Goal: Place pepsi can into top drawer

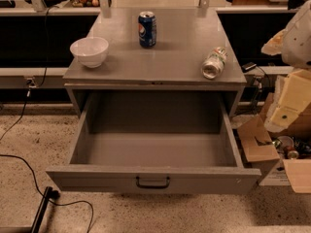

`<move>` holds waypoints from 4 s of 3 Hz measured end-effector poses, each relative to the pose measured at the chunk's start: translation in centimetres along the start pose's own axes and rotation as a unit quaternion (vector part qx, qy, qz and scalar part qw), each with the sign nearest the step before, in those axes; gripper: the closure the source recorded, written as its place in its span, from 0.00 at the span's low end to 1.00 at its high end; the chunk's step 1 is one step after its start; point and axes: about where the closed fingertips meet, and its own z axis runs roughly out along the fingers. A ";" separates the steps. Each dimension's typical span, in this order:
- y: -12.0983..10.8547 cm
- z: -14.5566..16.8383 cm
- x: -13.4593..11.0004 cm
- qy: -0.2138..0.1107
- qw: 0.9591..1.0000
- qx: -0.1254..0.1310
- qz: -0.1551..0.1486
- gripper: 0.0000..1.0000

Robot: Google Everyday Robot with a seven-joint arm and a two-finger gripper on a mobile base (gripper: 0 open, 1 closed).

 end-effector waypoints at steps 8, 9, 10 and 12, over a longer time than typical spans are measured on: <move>-32.0 11.7 -23.9 -0.460 0.881 0.091 0.062 0.00; -34.5 13.1 -26.1 -0.464 0.873 0.101 0.113 0.00; -35.3 16.2 -27.9 -0.447 0.877 0.087 0.150 0.00; -34.1 21.8 -31.3 -0.417 0.894 0.044 0.160 0.00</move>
Offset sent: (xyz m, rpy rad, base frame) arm 0.0370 0.0035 -0.0066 0.0491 -0.0699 0.0328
